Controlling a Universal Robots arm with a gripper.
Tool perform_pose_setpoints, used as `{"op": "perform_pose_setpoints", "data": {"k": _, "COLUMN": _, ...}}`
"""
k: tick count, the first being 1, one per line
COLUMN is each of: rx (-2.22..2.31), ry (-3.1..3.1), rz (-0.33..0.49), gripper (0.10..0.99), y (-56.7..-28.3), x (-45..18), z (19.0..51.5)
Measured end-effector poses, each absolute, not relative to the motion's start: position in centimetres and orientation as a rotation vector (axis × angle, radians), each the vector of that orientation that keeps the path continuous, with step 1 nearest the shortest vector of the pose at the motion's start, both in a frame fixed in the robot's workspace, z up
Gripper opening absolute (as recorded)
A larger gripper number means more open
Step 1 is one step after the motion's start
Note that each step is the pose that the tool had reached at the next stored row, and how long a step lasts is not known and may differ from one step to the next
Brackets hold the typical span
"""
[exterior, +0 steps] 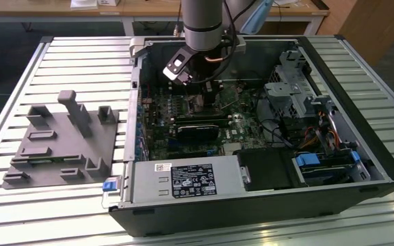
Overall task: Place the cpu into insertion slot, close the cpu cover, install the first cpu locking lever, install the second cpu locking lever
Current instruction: 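Place the cpu into insertion slot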
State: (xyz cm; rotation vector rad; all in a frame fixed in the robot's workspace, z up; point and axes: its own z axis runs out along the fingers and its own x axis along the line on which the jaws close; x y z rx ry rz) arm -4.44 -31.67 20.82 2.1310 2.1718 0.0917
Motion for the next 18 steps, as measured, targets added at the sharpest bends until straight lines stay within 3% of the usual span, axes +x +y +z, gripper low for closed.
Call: {"op": "perform_pose_setpoints", "data": {"k": 18, "rx": 2.132, "ry": 2.173, "rz": 0.087, "gripper": 0.541, "y": -31.5, "x": -4.7, "z": 19.5}}
